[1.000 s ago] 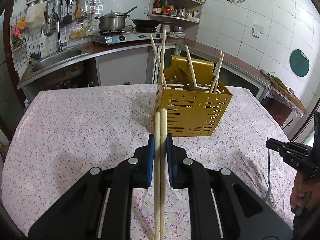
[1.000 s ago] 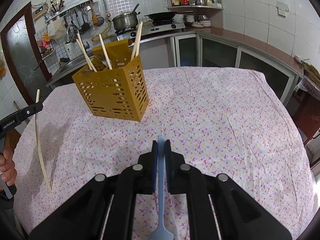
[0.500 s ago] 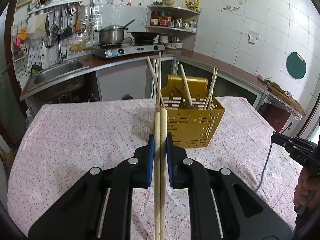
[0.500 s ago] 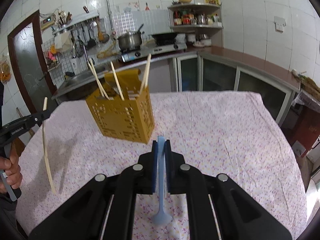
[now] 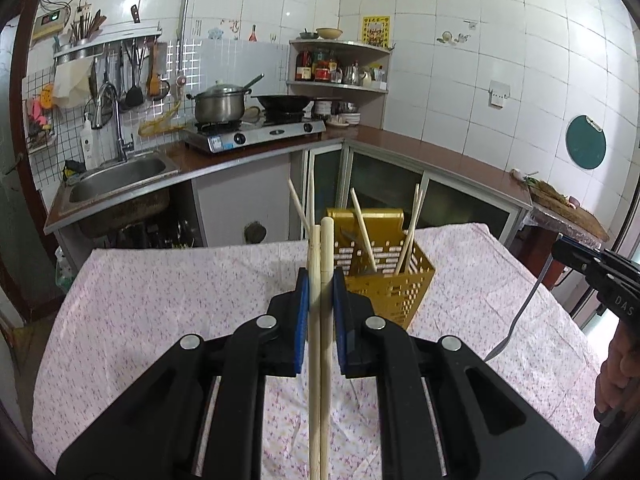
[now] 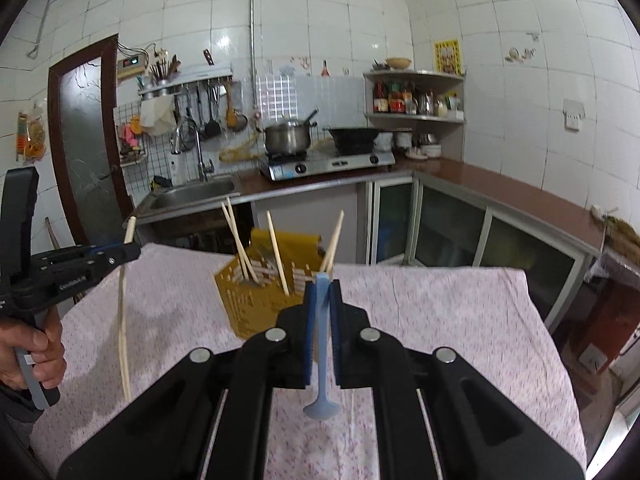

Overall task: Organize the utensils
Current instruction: 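Lower the chopsticks and blue spatula into the yellow holder with both tools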

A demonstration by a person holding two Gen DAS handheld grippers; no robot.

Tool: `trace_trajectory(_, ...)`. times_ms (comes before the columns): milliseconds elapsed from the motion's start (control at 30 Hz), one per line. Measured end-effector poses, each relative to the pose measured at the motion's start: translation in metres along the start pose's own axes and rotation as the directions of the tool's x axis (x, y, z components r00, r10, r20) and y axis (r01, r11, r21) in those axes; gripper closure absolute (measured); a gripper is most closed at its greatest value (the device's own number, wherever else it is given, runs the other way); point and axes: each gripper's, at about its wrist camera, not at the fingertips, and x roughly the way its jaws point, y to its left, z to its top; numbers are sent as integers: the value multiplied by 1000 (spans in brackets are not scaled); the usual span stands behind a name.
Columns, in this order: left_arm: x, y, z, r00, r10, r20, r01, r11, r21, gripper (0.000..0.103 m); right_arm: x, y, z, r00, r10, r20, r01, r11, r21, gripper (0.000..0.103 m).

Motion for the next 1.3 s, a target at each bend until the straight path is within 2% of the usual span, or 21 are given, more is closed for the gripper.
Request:
trace_trajectory(300, -1, -12, 58, 997, -1, 79, -2, 999, 41, 93, 9, 12, 48, 998, 20, 63, -18, 1000, -22, 96)
trace_trajectory(667, 12, -32, 135, 982, -2, 188, -11, 998, 68, 93, 41, 17, 107, 994, 32, 105, -26, 998, -51, 96)
trace_trajectory(900, 42, -32, 156, 981, -5, 194, -5, 999, 48, 93, 63, 18, 126, 993, 37, 111, -32, 998, -50, 96)
trace_trajectory(1133, 65, -21, 157, 981, -13, 195, 11, 1000, 7, 93, 83, 24, 126, 994, 45, 95, -41, 998, -52, 96)
trace_trajectory(1300, 78, -17, 156, 974, -29, 224, 29, 1000, 0, 93, 98, 27, 123, 996, 51, 77, -47, 998, -48, 96)
